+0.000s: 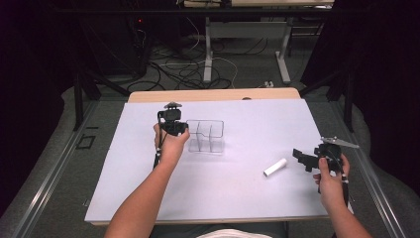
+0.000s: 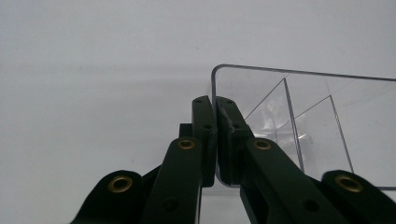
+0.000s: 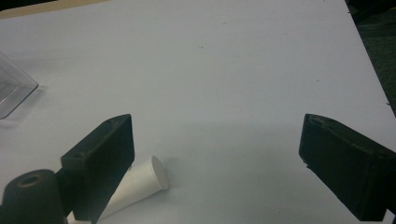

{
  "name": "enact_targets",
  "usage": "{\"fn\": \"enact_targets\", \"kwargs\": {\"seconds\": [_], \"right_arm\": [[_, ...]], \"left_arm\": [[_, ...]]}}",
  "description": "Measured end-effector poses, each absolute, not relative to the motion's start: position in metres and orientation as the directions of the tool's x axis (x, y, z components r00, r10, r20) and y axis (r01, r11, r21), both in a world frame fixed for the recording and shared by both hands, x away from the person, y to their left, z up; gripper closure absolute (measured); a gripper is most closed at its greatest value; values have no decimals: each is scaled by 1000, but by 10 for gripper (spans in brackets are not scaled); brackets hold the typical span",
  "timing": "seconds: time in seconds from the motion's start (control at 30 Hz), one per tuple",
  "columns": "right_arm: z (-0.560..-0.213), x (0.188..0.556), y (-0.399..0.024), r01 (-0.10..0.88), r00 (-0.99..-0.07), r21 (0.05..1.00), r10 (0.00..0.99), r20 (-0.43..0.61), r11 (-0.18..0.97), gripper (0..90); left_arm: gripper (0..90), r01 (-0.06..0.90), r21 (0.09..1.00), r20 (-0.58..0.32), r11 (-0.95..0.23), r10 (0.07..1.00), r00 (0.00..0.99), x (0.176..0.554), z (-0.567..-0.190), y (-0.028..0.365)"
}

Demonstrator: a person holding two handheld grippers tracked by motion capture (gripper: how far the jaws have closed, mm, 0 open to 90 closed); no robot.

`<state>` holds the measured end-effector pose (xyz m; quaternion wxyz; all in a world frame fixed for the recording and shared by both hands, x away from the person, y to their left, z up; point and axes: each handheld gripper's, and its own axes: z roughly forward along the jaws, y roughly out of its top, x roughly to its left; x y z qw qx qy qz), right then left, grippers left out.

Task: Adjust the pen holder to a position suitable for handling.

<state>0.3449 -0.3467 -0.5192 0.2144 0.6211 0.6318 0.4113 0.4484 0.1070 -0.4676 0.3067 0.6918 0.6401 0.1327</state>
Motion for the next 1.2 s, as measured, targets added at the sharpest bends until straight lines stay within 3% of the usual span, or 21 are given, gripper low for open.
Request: {"fn": "enact_targets", "kwargs": {"seconds": [0.43,0.97,1.2], "right_arm": [[-519,345,-346,609,-138,786,962,237,-106,98],[-520,345,-345,613,-136,783,961,239,-108,105],[-520,346,-344,607,-132,787,963,237,-111,105]], "left_arm": [[867,803,596,-219,2,962,160,439,-469,109],[820,832,552,-367,47,910,192,427,-472,110],[803,838,546,-387,24,894,227,421,-473,100]]}}
